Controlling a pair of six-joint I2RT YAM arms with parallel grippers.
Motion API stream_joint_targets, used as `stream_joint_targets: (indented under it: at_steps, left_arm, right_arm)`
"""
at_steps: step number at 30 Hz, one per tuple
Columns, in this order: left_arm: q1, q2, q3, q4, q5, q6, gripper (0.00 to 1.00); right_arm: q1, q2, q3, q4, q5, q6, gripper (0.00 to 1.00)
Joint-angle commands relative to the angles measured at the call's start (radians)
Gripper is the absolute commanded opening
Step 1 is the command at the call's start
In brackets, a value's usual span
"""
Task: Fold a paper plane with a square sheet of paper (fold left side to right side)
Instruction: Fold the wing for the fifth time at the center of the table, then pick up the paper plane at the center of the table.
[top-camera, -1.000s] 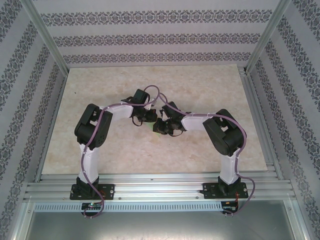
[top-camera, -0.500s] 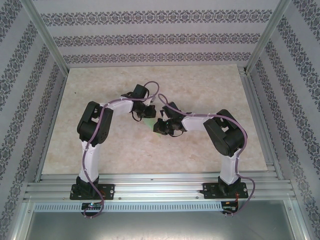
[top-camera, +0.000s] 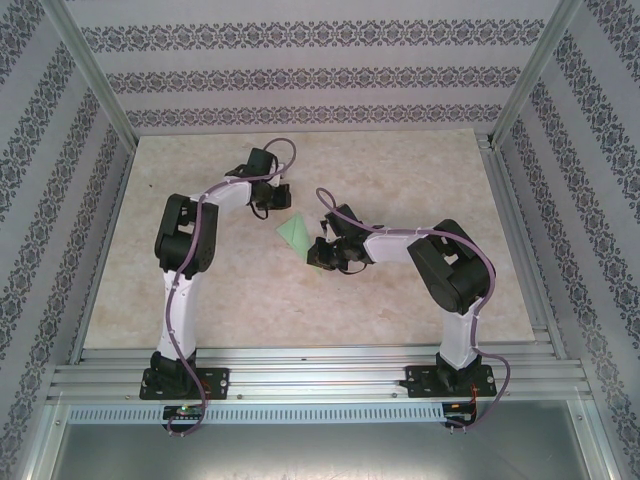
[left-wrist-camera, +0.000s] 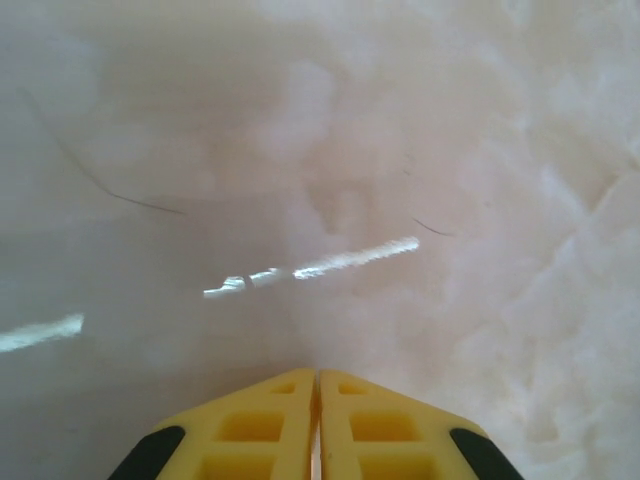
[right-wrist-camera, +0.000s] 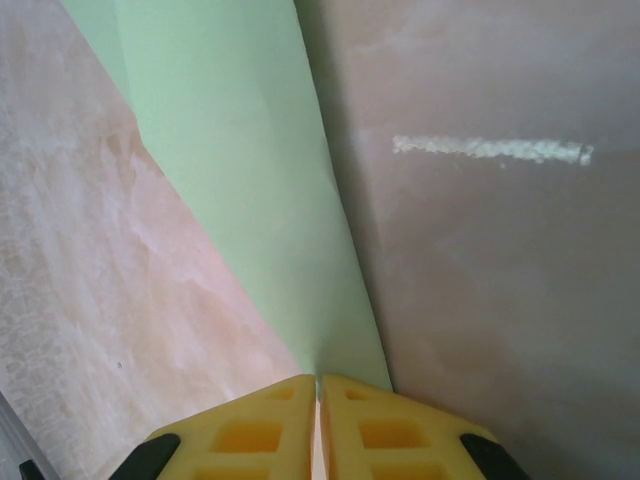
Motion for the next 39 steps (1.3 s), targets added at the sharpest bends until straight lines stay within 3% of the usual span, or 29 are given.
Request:
stream_joint_targets:
  at_steps: [1,6,11,18,23,27,33,39]
  left_arm:
    - [0.044,-0.007,0.013,-0.016,-0.064,0.022,0.14]
    - [0.086,-0.172,-0.124,0.041,0.010,0.001,0.23]
    - [0.130,-0.456,-0.413,0.154,0.048,-0.059,0.33]
    - [0.132,-0.803,-0.814,0.316,0.045,-0.194,0.44]
    - [0.132,-0.949,-1.001,0.361,0.040,-0.295,0.48]
    - [0.134,-1.093,-1.079,0.286,-0.079,-0.302,0.55]
    - [0.135,-1.324,-1.141,0.146,-0.235,-0.285,0.66]
    - [0.137,-1.458,-1.169,0.082,-0.281,-0.289,0.70]
  right_arm:
    - [0.008,0.011,-0.053,-0.168,0.058,-0.019,0.13]
    - [0.007,-0.089,0.036,-0.239,0.110,-0.100,0.19]
    - [0.026,-0.175,0.168,-0.426,0.307,-0.209,0.32]
    - [0.147,-0.038,0.418,-0.643,0.593,-0.364,0.50]
    - [0.223,0.097,0.610,-0.725,0.686,-0.441,0.49]
    - [0.282,0.200,0.745,-0.831,0.775,-0.484,0.46]
    - [0.299,0.285,0.805,-0.892,0.824,-0.484,0.43]
    - [0.305,0.340,0.843,-0.931,0.852,-0.499,0.41]
